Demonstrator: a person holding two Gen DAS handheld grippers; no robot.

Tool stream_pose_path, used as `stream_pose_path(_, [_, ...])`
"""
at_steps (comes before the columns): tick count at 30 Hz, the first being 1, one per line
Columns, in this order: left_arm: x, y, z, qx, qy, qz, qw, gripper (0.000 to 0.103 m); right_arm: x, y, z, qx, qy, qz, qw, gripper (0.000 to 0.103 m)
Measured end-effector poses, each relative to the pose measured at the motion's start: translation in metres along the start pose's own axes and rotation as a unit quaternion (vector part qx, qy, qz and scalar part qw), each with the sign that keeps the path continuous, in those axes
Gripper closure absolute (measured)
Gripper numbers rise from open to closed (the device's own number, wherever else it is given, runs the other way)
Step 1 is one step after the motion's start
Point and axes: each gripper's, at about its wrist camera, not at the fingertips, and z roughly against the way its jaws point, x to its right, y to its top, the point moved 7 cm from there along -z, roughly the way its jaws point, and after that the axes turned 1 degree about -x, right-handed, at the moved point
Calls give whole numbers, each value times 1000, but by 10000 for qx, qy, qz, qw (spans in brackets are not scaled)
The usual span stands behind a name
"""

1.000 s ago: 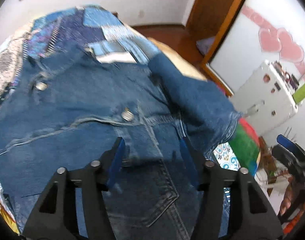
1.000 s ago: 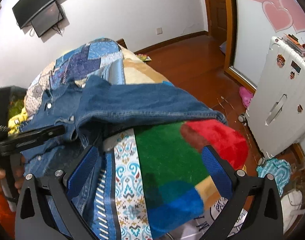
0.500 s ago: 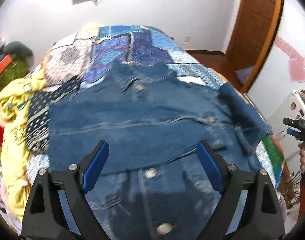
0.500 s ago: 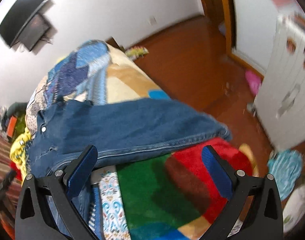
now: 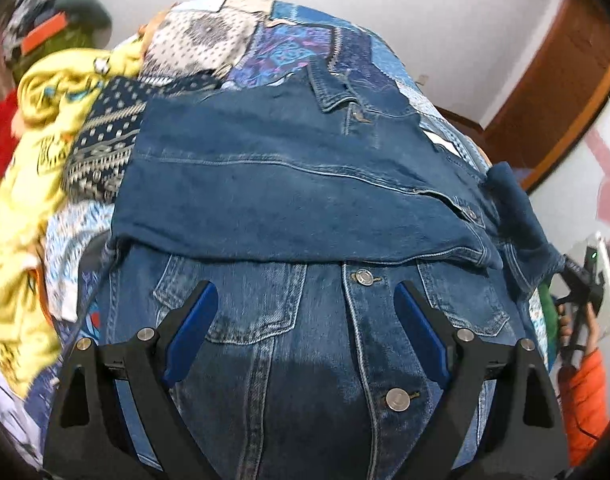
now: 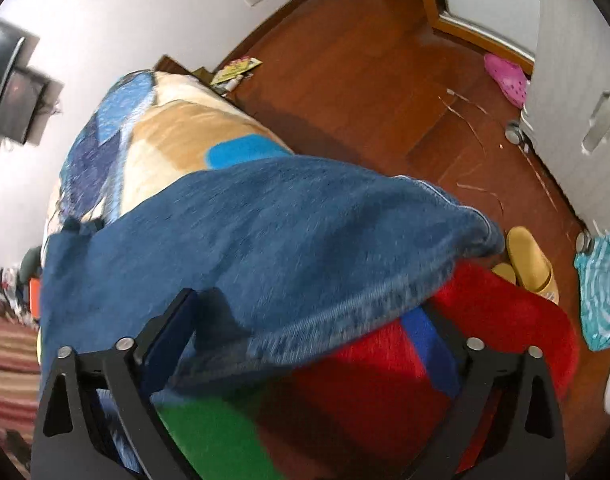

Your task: Fold large clothes

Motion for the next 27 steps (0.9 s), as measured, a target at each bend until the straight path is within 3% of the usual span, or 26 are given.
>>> stream_pose_path(1, [-2, -1, 0, 8, -3, 66, 10000, 13, 1, 4, -2, 41, 4, -80, 10000, 10])
stream_pose_path(2, [-5, -2, -1, 4, 0, 107, 9999, 13, 4, 8, -1, 101, -37, -179, 9998, 20])
stream_pose_path(4, [-8, -2, -1, -20, 33, 138, 9999, 13, 7, 17, 1, 219, -154, -364, 9990, 46])
stream_pose_path(5, [-9, -2, -1, -27, 58, 139, 9999, 13, 9, 21, 3, 260, -209, -455, 9984, 67])
stream_pose_path(6, [-10, -1, -1, -27, 84, 132, 9999, 13, 11, 23, 6, 288, -289, -548, 9977, 79])
stream_pose_path(8, [-13, 0, 1, -1, 132, 90, 9999, 13, 13, 29, 14, 392, -362, -641, 9965, 87])
stream_pose_path(16, [-18, 1, 15, 206, 299, -148, 9992, 13, -67, 68, 114, 1666, -481, 402, 9840, 93])
stream_pose_path(21, [-22, -3, 24, 354, 253, -201, 9988, 13, -159, 83, 202, 2519, -297, 1334, 9580, 94])
stream_pose_path(27, [-27, -6, 35, 480, 82, -196, 9986, 13, -269, 61, 241, 2758, 65, 2295, 9334, 94])
